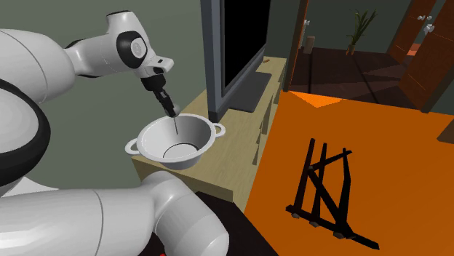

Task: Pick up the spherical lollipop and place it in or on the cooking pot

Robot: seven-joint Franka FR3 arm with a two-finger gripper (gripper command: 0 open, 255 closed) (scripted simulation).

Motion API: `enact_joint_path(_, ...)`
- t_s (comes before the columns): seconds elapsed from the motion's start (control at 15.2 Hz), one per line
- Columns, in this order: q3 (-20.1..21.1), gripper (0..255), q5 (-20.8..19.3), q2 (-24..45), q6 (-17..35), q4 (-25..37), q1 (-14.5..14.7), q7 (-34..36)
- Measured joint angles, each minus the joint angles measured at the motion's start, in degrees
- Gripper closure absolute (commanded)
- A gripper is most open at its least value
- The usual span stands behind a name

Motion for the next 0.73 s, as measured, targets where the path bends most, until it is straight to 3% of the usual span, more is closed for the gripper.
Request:
enact_joint_path(0.07,0.0,255,0.0,0.0,0.0,0.0,0.0,0.0)
enact_joint_path(0.13,0.0,0,0.0,0.0,0.01,-0.01,0.0,0.0)
enact_joint_path(0.53,0.0,0,0.0,0.0,0.01,0.0,0.0,0.0)
enact_joint_path(0.73,-1.39,0,-0.96,-0.03,-3.79,3.71,-0.02,0.48)
